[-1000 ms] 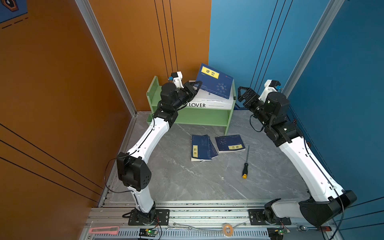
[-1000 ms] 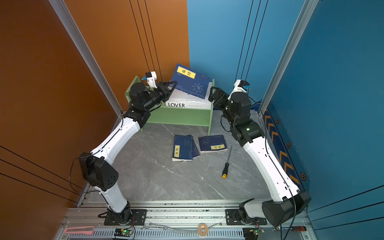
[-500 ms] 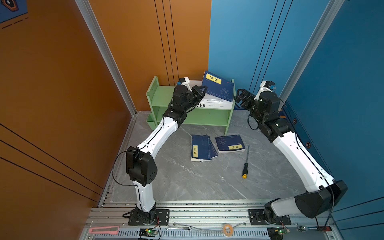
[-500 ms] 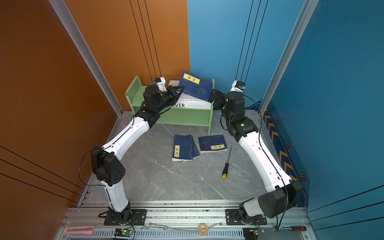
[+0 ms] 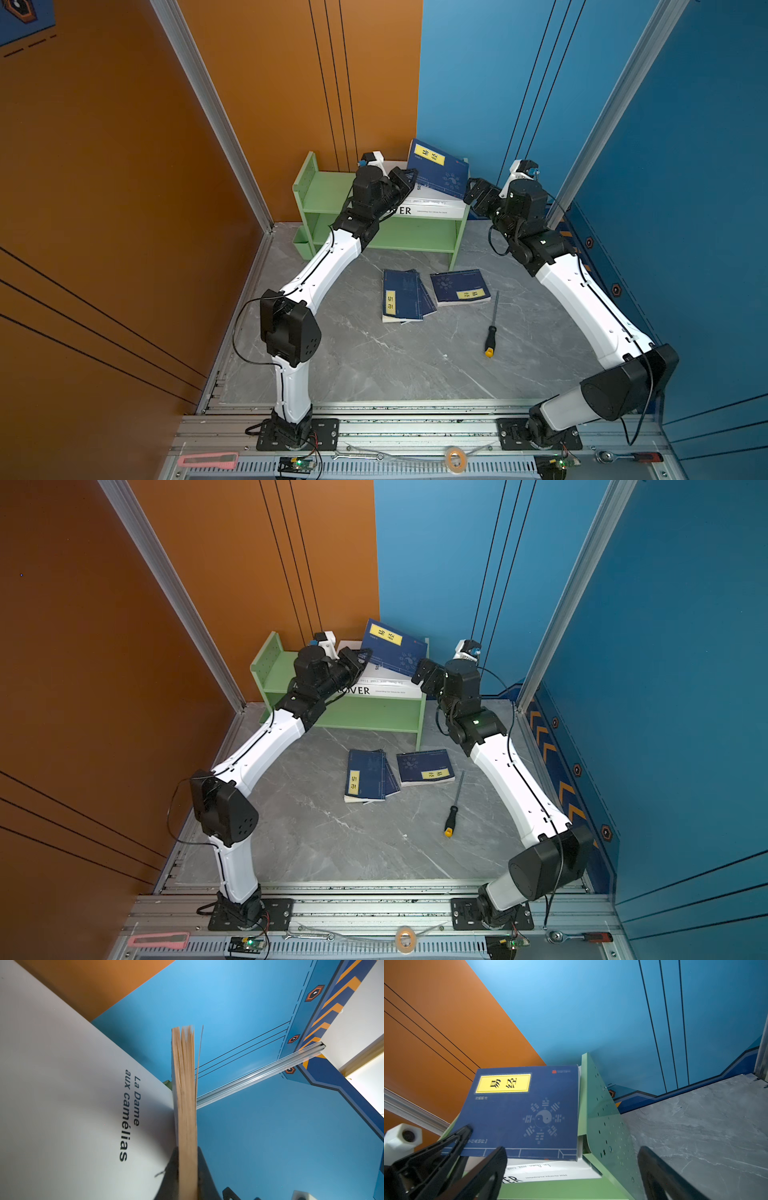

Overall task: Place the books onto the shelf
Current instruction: 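Lower the blue book onto the white book with both grippers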

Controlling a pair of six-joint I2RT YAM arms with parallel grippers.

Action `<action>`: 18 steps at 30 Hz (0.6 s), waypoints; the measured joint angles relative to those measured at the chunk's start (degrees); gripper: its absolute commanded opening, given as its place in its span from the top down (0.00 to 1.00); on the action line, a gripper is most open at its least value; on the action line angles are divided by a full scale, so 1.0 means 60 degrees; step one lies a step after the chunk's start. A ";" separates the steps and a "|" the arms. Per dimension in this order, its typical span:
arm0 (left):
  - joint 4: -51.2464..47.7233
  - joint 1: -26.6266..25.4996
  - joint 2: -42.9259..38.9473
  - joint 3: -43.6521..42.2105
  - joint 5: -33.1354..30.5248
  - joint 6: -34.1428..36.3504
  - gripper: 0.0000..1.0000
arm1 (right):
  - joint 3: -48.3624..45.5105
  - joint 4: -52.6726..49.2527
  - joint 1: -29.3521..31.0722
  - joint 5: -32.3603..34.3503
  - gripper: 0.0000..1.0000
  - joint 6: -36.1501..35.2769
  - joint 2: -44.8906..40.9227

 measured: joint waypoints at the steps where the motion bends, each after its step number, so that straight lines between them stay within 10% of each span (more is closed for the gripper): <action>1: -0.0033 0.0004 0.0029 0.0036 -0.0033 0.0000 1.00 | 0.0069 0.0007 -0.0004 0.0000 0.00 0.0000 0.0051; 18: -0.0248 -0.0011 0.0066 0.0171 -0.0127 0.0058 1.00 | 0.0885 -0.0044 -0.0066 -0.0036 0.00 -0.0058 0.1392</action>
